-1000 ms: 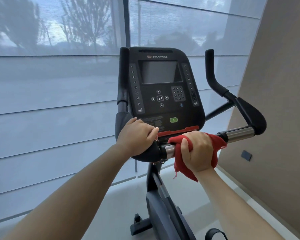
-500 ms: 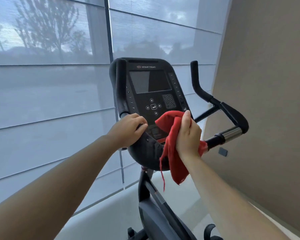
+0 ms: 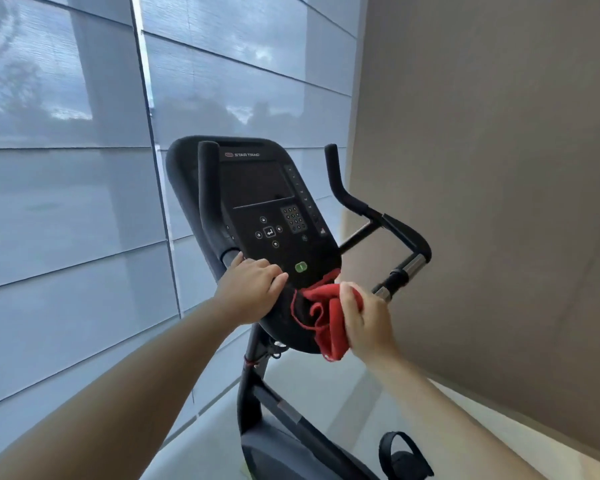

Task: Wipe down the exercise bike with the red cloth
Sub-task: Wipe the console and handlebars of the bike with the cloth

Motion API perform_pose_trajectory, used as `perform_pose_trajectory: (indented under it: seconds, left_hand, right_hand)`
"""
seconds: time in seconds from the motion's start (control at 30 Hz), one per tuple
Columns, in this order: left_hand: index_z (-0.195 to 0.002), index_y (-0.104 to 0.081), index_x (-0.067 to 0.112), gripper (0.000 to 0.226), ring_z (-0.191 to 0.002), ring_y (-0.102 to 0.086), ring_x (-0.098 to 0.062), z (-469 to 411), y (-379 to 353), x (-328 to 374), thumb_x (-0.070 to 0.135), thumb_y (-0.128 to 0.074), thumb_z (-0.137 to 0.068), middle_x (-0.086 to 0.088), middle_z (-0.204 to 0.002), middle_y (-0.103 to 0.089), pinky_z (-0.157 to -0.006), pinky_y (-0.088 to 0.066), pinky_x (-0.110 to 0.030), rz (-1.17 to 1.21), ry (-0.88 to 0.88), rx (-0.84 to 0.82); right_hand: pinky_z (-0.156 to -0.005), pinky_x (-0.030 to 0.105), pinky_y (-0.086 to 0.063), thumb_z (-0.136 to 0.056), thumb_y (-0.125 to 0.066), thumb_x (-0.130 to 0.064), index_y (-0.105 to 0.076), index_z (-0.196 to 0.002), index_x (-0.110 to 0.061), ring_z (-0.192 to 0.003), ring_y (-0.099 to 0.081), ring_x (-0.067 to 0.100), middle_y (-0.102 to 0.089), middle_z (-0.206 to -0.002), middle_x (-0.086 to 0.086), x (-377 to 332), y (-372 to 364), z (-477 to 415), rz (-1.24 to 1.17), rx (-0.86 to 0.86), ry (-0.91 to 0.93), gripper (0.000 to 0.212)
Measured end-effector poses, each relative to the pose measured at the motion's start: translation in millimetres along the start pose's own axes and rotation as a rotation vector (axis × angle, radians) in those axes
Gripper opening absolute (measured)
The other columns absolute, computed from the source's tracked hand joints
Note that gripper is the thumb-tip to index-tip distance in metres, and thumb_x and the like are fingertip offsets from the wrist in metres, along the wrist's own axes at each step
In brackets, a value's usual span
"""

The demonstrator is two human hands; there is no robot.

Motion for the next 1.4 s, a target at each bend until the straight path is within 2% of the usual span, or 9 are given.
perform_pose_trajectory:
  seconds: [0.1,0.17,0.23,0.4,0.7,0.87,1.13,1.23,1.4]
  left_hand:
    - [-0.101,-0.065,0.022,0.045,-0.107,-0.054,-0.022,0,-1,-2,0.038,-0.023,-0.101,0.002,-0.1,-0.061,-0.112,-0.02,-0.045,0.008,-0.019,0.008]
    - [-0.096,-0.066,0.022,0.047,-0.105,-0.054,-0.021,0,-3,-3,0.037,-0.021,-0.101,0.002,-0.096,-0.059,-0.114,-0.017,-0.045,0.024,-0.023,0.025]
    - [-0.093,-0.066,0.02,0.048,-0.104,-0.053,-0.022,1,-4,-3,0.036,-0.021,-0.102,0.002,-0.094,-0.058,-0.115,-0.014,-0.044,0.033,-0.029,0.043]
    - [-0.091,-0.066,0.02,0.049,-0.1,-0.053,-0.022,1,-5,-3,0.034,-0.021,-0.102,0.003,-0.092,-0.056,-0.114,-0.016,-0.044,0.043,-0.03,0.062]
    - [-0.09,-0.071,0.028,0.05,-0.094,-0.051,-0.017,-1,-7,-1,0.033,-0.022,-0.1,0.008,-0.088,-0.056,-0.114,-0.017,-0.043,0.049,-0.005,0.105]
    - [-0.084,-0.07,0.027,0.048,-0.086,-0.048,-0.017,1,-7,1,0.029,-0.025,-0.1,0.008,-0.085,-0.054,-0.106,-0.023,-0.039,0.049,0.0,0.145]
    - [-0.087,-0.067,0.029,0.054,-0.083,-0.048,-0.017,5,-6,2,0.034,-0.015,-0.097,0.008,-0.084,-0.051,-0.092,-0.026,-0.034,0.037,-0.018,0.157]
    - [-0.096,-0.068,0.027,0.045,-0.093,-0.052,-0.018,5,-3,-2,0.034,-0.024,-0.101,0.007,-0.094,-0.056,-0.099,-0.024,-0.035,0.061,-0.045,0.112]
    - [-0.104,-0.067,0.021,0.038,-0.109,-0.054,-0.017,0,8,-24,0.037,-0.033,-0.1,0.003,-0.107,-0.06,-0.112,-0.022,-0.043,0.054,-0.052,0.2]
  right_hand:
    - [-0.093,0.009,-0.038,-0.092,-0.035,-0.047,-0.059,-0.12,-0.025,-0.108,-0.054,0.006,-0.062,-0.113,-0.008,3,1,17,0.193,-0.146,0.048,0.043]
    - [-0.11,0.027,-0.029,-0.088,-0.023,-0.061,-0.047,-0.135,-0.024,-0.13,-0.037,0.009,-0.05,-0.136,-0.007,-5,-1,17,0.289,-0.255,-0.008,0.065]
    - [-0.115,0.04,-0.019,-0.084,-0.012,-0.067,-0.043,-0.138,-0.026,-0.14,-0.022,0.014,-0.04,-0.145,-0.006,-12,-4,14,0.282,-0.267,-0.163,0.074]
    - [-0.116,0.046,-0.008,-0.098,-0.017,-0.05,-0.038,-0.141,-0.023,-0.144,-0.005,0.024,-0.023,-0.154,0.006,-20,-19,6,0.382,-0.226,-0.413,0.056]
    - [-0.102,0.046,-0.04,-0.096,-0.032,-0.044,-0.056,-0.128,-0.022,-0.112,-0.054,0.018,-0.064,-0.116,-0.003,-21,-22,6,0.36,-0.21,-0.08,0.046]
    - [-0.11,0.056,-0.02,-0.094,-0.027,-0.054,-0.048,-0.131,-0.037,-0.125,-0.042,0.025,-0.06,-0.121,-0.011,-16,-26,2,0.492,-0.287,-0.13,0.046]
    - [-0.102,0.032,-0.039,-0.092,-0.04,-0.049,-0.06,-0.122,-0.021,-0.118,-0.048,0.014,-0.062,-0.118,-0.007,-15,-19,32,0.26,-0.084,0.046,0.046]
    - [-0.081,0.017,-0.05,-0.091,-0.05,-0.041,-0.067,-0.105,-0.019,-0.094,-0.06,0.009,-0.064,-0.094,-0.012,-13,-13,28,0.142,-0.007,-0.022,0.031]
    - [-0.061,0.001,-0.043,-0.09,-0.049,-0.047,-0.066,-0.101,-0.022,-0.078,-0.063,0.001,-0.069,-0.087,-0.01,-18,-9,7,0.037,0.038,-0.185,0.032]
Point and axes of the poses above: each hand's wrist, its own z-axis away from the middle knuckle, its own y-axis out of the back of the hand, x = y × z, the point moved 2 cm from there along -z, towards the middle knuckle
